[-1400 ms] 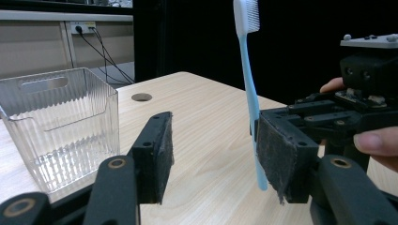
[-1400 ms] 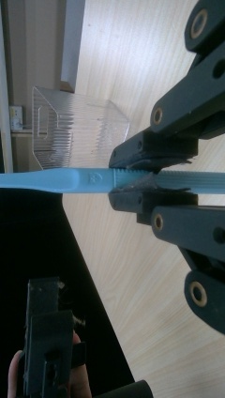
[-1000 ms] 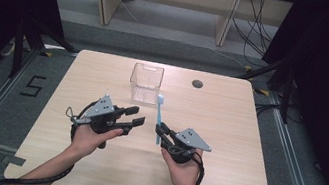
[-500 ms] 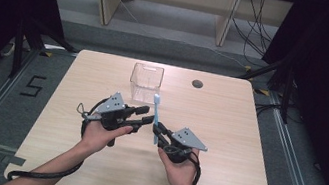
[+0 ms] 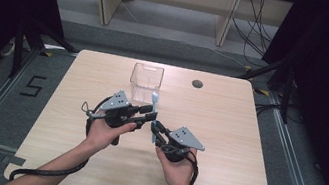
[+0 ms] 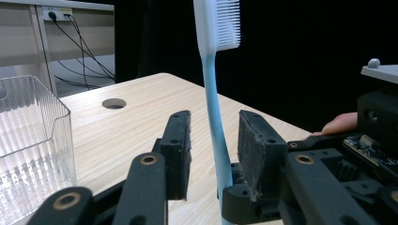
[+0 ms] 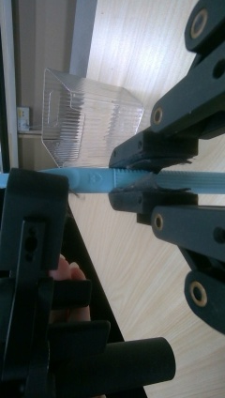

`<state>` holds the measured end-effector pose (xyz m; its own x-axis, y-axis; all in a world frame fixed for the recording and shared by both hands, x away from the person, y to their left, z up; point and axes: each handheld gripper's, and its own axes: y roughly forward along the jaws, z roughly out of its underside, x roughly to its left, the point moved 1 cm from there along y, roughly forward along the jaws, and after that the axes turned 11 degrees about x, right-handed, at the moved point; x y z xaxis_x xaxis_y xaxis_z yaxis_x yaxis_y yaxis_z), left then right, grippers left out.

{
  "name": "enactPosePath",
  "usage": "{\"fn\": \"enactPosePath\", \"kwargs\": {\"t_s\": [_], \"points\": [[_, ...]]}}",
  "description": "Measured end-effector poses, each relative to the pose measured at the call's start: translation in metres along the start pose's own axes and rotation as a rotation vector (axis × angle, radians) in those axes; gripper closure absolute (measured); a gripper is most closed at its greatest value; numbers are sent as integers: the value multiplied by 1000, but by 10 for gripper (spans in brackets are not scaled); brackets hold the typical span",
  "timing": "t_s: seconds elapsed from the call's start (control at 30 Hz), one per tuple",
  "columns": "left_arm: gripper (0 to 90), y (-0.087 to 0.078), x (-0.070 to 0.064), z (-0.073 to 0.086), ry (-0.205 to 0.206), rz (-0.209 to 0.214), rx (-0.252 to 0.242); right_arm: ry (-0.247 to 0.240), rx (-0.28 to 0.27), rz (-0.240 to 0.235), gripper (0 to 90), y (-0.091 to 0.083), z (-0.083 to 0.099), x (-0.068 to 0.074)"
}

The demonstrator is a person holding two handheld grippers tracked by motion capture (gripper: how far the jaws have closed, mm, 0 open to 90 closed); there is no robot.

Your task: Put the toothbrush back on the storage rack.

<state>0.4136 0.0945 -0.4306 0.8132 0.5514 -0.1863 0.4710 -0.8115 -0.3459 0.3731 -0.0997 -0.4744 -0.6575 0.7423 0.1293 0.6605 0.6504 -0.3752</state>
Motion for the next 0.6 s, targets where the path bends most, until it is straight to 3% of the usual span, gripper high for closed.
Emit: {"fn": "enactPosePath", "kwargs": {"t_s": [0.07,0.1,0.13,0.17,0.27,0.37,0.47,0.6], "points": [[664,0,0,0,0,1,1,-12,17,-2,789,0,-1,0],[673,0,0,0,1,1,-1,-35,-1,15,790,1,-1,-1],[684,0,1,0,0,1,-4,-34,-10,10,789,2,-1,0],[695,0,1,-1,-1,1,-4,2,13,5,789,1,0,2],[730,1,1,0,-4,0,-3,-3,7,4,789,2,0,2],[763,1,0,0,0,1,-1,-56,-27,33,789,4,-1,0],[801,1,0,0,0,0,-4,-37,-20,22,789,4,-1,2],[827,1,0,0,5,10,-5,-55,-23,29,789,5,-1,2]]}}
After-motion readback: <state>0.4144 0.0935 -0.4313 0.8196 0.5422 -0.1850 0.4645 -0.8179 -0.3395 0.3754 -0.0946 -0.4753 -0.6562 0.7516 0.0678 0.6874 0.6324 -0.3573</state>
